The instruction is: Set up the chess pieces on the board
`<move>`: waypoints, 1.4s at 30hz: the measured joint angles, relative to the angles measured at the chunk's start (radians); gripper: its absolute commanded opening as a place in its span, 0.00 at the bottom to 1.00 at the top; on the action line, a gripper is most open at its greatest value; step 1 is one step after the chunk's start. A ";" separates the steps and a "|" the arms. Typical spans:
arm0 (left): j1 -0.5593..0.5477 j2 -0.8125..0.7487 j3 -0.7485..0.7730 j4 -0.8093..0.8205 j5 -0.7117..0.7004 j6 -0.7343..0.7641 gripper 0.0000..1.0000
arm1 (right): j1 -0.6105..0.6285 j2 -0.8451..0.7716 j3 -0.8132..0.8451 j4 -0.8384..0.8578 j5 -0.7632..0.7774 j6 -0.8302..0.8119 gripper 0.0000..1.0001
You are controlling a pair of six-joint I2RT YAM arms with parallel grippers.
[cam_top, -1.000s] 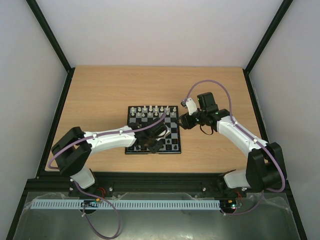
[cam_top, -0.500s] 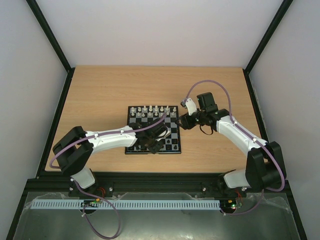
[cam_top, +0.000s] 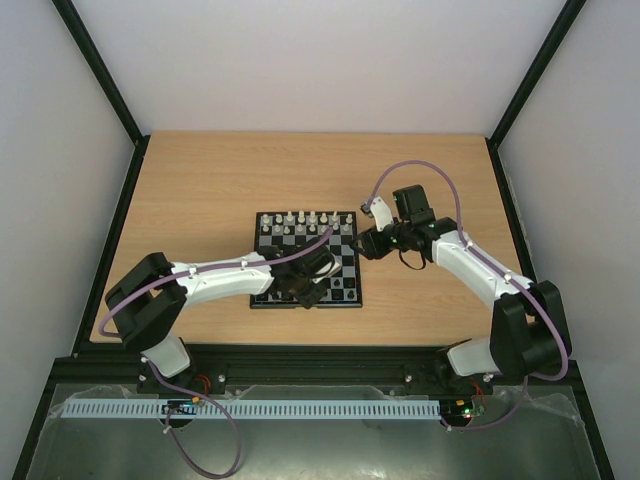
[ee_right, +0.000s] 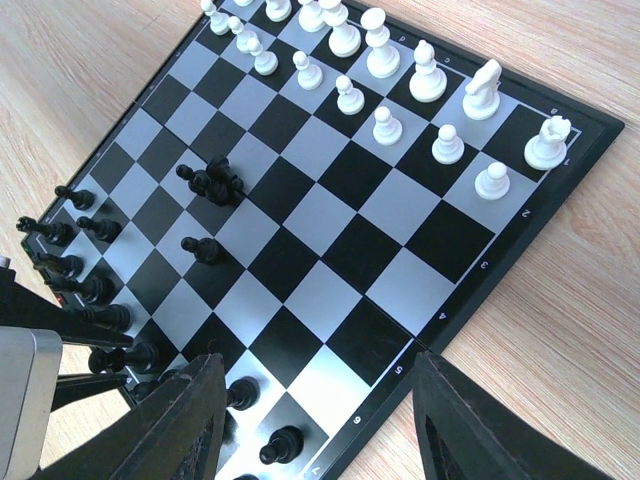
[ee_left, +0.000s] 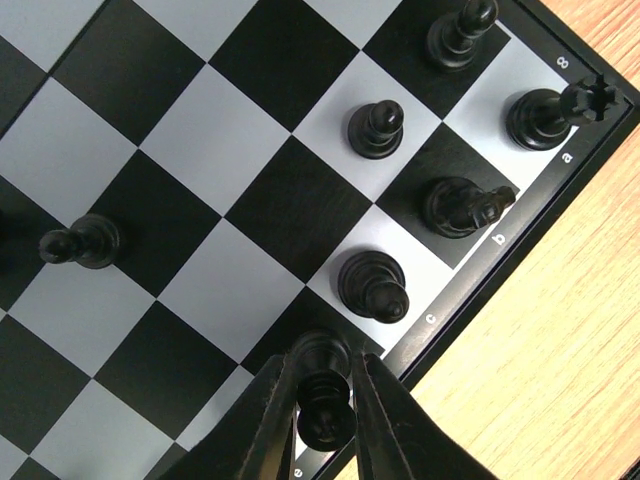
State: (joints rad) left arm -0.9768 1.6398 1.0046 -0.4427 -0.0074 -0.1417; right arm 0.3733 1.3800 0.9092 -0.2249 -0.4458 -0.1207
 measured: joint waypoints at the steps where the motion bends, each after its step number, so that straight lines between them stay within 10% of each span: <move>1: 0.000 0.000 -0.001 -0.001 0.002 0.000 0.19 | 0.000 0.002 0.000 0.000 0.000 -0.001 0.53; 12: 0.016 -0.090 0.013 -0.030 -0.005 0.002 0.34 | 0.000 0.003 0.000 0.000 0.000 -0.003 0.54; 14: 0.026 -0.117 0.026 -0.035 -0.004 0.003 0.46 | 0.000 0.003 0.000 0.000 0.000 -0.003 0.54; 17: 0.054 -0.168 0.034 -0.039 0.007 -0.007 0.98 | 0.000 0.003 0.000 0.000 0.000 -0.003 0.54; 31: 0.126 -0.306 0.218 -0.041 -0.051 -0.102 0.99 | 0.000 0.001 0.017 -0.021 0.006 -0.026 0.54; 42: 0.310 -0.461 -0.108 0.195 -0.190 -0.106 0.99 | 0.011 0.125 0.190 -0.113 0.005 -0.066 0.50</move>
State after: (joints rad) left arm -0.6670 1.1786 0.8967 -0.2481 -0.1970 -0.2478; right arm 0.3840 1.5047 1.0996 -0.3378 -0.4404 -0.1864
